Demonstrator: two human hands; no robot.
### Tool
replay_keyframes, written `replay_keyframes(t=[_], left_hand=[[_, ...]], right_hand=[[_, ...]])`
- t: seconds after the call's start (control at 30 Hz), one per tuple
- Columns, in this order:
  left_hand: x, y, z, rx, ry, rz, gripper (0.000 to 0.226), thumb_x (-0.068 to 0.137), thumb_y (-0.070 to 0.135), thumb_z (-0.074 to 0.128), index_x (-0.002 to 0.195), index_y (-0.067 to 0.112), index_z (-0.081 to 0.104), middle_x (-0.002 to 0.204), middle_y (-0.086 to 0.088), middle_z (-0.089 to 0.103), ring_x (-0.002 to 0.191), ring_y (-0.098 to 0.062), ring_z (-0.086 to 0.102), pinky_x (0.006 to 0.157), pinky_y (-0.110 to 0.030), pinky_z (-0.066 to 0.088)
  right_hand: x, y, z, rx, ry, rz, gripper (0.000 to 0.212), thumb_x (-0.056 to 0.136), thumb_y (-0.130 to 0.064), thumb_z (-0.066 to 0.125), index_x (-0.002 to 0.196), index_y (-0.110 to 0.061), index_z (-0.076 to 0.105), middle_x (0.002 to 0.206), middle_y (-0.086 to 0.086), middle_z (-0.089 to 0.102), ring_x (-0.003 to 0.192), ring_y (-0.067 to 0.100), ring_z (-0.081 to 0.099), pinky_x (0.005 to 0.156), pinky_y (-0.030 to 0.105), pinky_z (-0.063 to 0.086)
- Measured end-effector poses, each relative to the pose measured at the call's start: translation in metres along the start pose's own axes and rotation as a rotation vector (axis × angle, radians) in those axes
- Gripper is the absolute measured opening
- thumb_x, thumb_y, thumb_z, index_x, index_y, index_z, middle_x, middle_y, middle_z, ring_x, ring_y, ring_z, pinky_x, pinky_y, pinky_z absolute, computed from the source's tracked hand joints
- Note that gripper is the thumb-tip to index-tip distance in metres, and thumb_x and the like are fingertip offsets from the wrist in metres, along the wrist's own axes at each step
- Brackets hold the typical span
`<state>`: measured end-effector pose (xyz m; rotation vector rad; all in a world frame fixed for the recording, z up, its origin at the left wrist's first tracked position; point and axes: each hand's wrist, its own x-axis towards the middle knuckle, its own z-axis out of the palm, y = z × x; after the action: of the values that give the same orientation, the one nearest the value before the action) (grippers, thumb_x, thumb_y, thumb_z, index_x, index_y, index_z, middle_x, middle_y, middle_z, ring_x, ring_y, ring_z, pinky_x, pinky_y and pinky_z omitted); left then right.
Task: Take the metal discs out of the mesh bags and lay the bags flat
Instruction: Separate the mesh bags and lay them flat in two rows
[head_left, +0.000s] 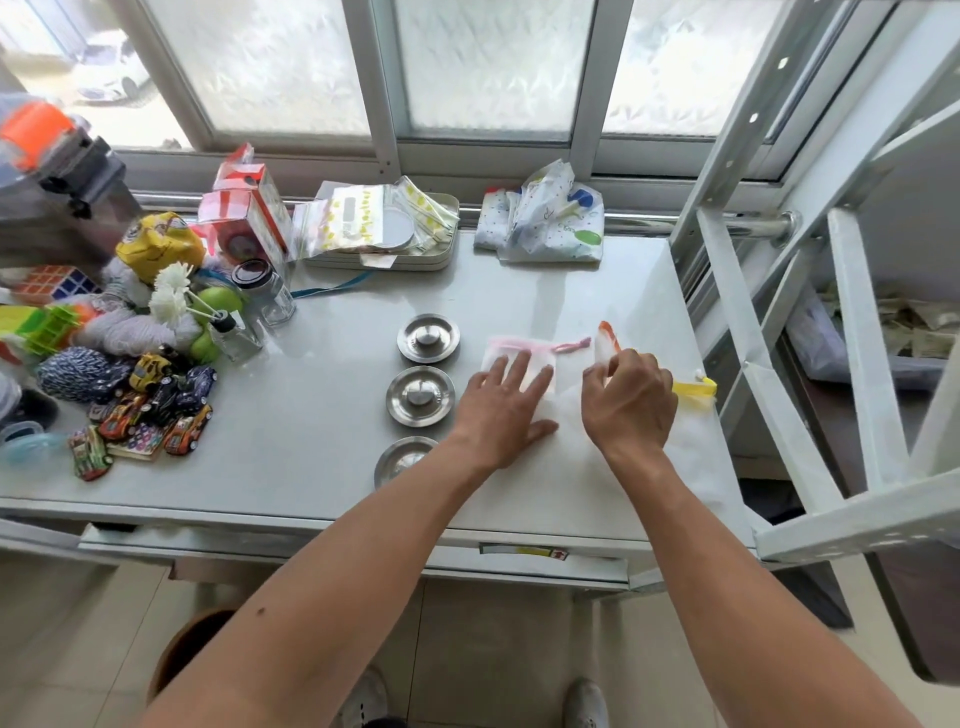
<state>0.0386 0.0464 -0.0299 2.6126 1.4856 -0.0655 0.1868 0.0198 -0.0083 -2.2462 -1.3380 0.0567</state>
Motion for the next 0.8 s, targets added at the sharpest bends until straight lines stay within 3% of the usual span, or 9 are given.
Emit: replay_keyframes(t=[0.1,0.17,0.3,0.47,0.57,0.7,0.8], left_hand=[[0.006,-0.004,-0.001,0.001,0.073,-0.119,0.071,0.092,0.056,0.048,0.148,0.02,0.023,0.159,-0.013,0.021,0.143,-0.035,0.026,0.102,-0.049,0.04],[0.006,-0.005,0.002,-0.013,0.089,-0.106,0.063,0.093,0.053,0.048,0.143,0.019,0.031,0.156,-0.013,0.027,0.139,-0.034,0.03,0.095,-0.048,0.046],[0.01,-0.003,0.003,-0.015,0.087,-0.058,0.046,0.098,0.045,0.042,0.136,0.018,0.044,0.148,-0.013,0.038,0.136,-0.032,0.034,0.093,-0.046,0.045],[0.015,-0.001,0.006,-0.014,0.099,-0.089,0.04,0.099,0.043,0.04,0.13,0.019,0.049,0.141,-0.012,0.045,0.129,-0.031,0.041,0.089,-0.045,0.045],[0.012,0.001,0.005,-0.077,0.139,-0.107,0.04,0.098,0.042,0.041,0.128,0.017,0.051,0.138,-0.013,0.05,0.127,-0.033,0.044,0.093,-0.045,0.043],[0.012,0.004,0.003,-0.167,0.183,-0.071,0.037,0.098,0.037,0.04,0.124,0.014,0.052,0.127,-0.009,0.057,0.121,-0.029,0.049,0.093,-0.044,0.043],[0.016,0.003,0.002,-0.205,0.164,-0.036,0.038,0.098,0.036,0.04,0.126,0.014,0.05,0.129,-0.007,0.057,0.124,-0.028,0.046,0.099,-0.044,0.042]], right_hand=[[0.005,0.0,-0.001,0.046,0.037,-0.005,0.023,0.089,-0.027,0.049,0.091,-0.007,0.06,0.099,0.017,0.064,0.096,0.041,0.055,0.078,0.043,0.044],[0.01,-0.003,-0.002,0.126,0.069,0.0,0.021,0.09,-0.025,0.05,0.091,-0.007,0.06,0.098,0.017,0.064,0.095,0.041,0.055,0.078,0.042,0.043],[0.022,-0.019,-0.008,0.261,0.185,-0.018,0.02,0.09,-0.024,0.049,0.093,-0.008,0.061,0.099,0.014,0.065,0.096,0.037,0.057,0.08,0.042,0.043],[0.037,-0.031,-0.013,0.084,0.306,-0.135,0.02,0.089,-0.025,0.047,0.092,-0.011,0.061,0.096,0.011,0.065,0.094,0.034,0.058,0.076,0.042,0.044],[0.04,-0.03,0.0,-0.047,0.198,-0.113,0.023,0.087,-0.028,0.048,0.091,-0.01,0.062,0.096,0.012,0.065,0.094,0.036,0.057,0.076,0.041,0.043],[0.033,-0.019,0.023,-0.133,-0.182,-0.112,0.054,0.087,-0.055,0.046,0.108,-0.011,0.068,0.114,0.013,0.064,0.109,0.036,0.053,0.088,0.042,0.044],[0.036,-0.007,0.02,0.001,-0.118,0.01,0.048,0.093,-0.044,0.038,0.109,-0.012,0.07,0.118,0.016,0.064,0.112,0.038,0.051,0.092,0.043,0.042]])
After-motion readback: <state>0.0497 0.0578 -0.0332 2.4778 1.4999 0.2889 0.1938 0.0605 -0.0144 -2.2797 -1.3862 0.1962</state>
